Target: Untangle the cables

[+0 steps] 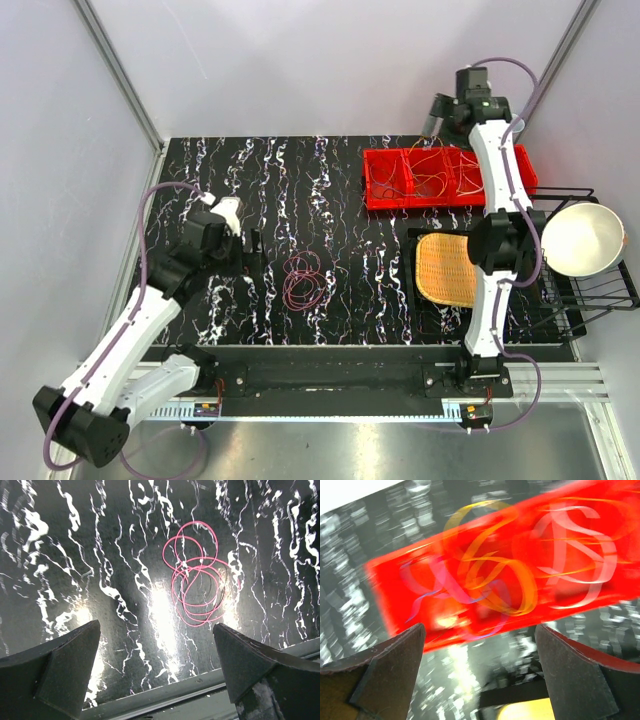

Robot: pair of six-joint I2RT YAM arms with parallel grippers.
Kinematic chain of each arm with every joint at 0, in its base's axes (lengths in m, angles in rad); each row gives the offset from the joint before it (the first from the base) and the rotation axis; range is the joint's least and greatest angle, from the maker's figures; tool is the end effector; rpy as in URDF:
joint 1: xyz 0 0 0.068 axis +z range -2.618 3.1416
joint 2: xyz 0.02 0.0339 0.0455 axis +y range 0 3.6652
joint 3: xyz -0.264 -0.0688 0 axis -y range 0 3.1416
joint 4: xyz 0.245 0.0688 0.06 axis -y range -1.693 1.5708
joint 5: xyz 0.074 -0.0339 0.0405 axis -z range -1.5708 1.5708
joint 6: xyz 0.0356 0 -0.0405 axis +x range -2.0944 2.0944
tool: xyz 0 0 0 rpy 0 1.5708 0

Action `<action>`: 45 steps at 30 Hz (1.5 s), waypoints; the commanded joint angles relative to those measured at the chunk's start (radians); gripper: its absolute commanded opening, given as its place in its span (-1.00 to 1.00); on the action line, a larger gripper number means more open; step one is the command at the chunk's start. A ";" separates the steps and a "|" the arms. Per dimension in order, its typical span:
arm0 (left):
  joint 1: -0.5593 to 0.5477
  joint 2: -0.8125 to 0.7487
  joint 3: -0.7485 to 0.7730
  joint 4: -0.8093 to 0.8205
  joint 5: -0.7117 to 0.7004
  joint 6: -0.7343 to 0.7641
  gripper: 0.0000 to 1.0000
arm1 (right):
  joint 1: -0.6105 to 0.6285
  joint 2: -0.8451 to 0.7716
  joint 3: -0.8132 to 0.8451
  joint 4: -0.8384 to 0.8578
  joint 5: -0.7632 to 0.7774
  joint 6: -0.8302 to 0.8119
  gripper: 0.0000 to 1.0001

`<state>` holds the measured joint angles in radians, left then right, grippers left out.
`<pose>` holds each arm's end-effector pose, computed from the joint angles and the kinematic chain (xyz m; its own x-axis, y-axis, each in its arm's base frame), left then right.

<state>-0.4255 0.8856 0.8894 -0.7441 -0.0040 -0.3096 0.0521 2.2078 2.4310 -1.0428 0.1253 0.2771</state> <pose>0.1628 -0.0736 0.3049 -0.7101 -0.0127 -0.7040 0.2034 0.9535 -0.2224 0.4769 0.0204 0.3586 -0.6929 0.2357 -0.6815 0.2319 0.9677 0.0989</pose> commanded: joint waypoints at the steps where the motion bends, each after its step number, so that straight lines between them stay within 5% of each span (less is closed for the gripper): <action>1: 0.002 0.062 -0.006 0.067 0.061 -0.043 0.96 | 0.167 -0.135 -0.064 0.075 -0.098 -0.018 0.93; 4: 0.001 0.078 -0.030 0.119 0.104 -0.091 0.89 | 0.228 -0.212 -0.185 0.107 -0.114 0.005 0.93; 10: -0.021 0.159 -0.055 0.193 0.118 -0.149 0.65 | 0.278 -0.520 -0.828 0.462 -0.266 0.172 0.91; 13: -0.073 0.225 -0.066 0.245 0.098 -0.177 0.62 | 0.296 -0.597 -0.978 0.549 -0.308 0.223 0.90; 26: -0.176 0.535 0.002 0.362 0.030 -0.212 0.57 | 0.311 -0.737 -1.150 0.530 -0.316 0.163 0.90; 34: -0.185 0.630 0.019 0.364 0.007 -0.183 0.74 | 0.311 -0.744 -1.201 0.529 -0.299 0.132 0.92; 45: -0.193 0.728 0.062 0.322 -0.106 -0.143 0.63 | 0.311 -0.746 -1.231 0.530 -0.299 0.109 0.93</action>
<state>-0.6151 1.5841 0.8856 -0.4263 -0.0257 -0.4870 0.3580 1.4906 1.2091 -0.5423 -0.1768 0.4114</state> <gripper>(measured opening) 0.835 0.962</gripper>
